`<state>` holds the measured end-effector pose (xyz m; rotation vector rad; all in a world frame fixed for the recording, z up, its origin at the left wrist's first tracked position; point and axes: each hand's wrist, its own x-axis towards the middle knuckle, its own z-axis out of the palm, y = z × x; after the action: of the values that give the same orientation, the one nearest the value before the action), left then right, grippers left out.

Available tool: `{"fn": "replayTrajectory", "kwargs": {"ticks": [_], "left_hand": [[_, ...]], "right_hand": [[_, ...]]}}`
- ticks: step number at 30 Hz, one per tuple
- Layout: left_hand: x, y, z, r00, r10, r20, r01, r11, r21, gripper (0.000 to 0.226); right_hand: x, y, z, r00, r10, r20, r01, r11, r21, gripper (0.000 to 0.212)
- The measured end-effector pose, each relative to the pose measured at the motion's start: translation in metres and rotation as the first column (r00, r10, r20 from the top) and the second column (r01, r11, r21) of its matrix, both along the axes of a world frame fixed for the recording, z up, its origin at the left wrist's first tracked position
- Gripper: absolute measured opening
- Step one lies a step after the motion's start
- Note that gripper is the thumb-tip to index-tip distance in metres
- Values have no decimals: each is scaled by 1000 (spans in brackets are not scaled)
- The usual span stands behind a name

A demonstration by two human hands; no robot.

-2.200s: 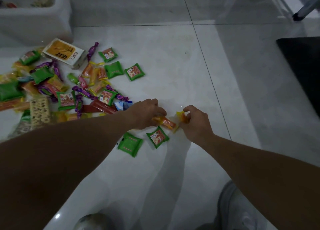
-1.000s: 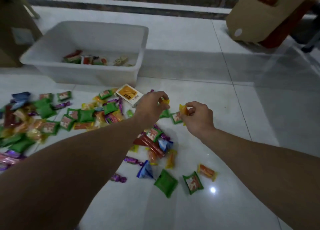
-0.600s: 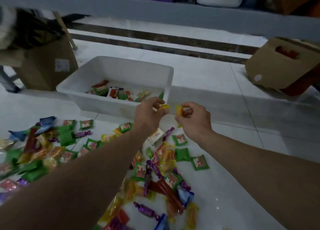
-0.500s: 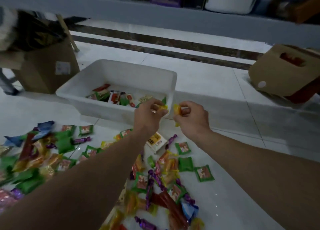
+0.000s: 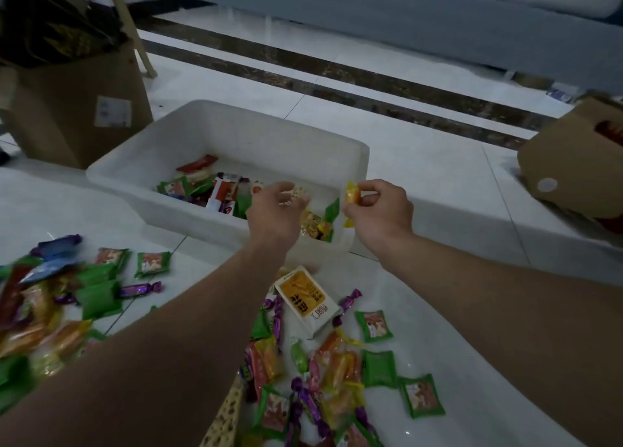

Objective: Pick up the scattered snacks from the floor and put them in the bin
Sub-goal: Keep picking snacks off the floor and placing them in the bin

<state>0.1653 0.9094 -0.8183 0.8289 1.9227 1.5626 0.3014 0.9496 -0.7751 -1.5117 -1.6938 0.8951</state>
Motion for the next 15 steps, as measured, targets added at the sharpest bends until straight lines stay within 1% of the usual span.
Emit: {"fn": "replayTrajectory", "kwargs": {"ticks": [3,6,9,12,15], "left_hand": [[3,-6,-5,997,-4,-73,3,1000,-20,30],[1,-16,-5,995,-15,-98,13,1000,-21,30],[-2,-28,-1,980,-39,-194,33,999,-35,31],[-4,-41,4,974,-72,-216,62,997,-52,35],[1,-53,3,974,-89,-208,78,995,-62,35]], "right_hand": [[-3,6,0,1000,6,-30,-6,1000,-12,32],[-8,10,-2,999,17,-39,-17,1000,-13,36],[-11,12,-4,999,29,-42,-29,1000,-10,44],[-3,9,-6,999,45,-2,-45,999,-4,49],[14,-3,-7,995,91,45,-91,996,-1,48]]}}
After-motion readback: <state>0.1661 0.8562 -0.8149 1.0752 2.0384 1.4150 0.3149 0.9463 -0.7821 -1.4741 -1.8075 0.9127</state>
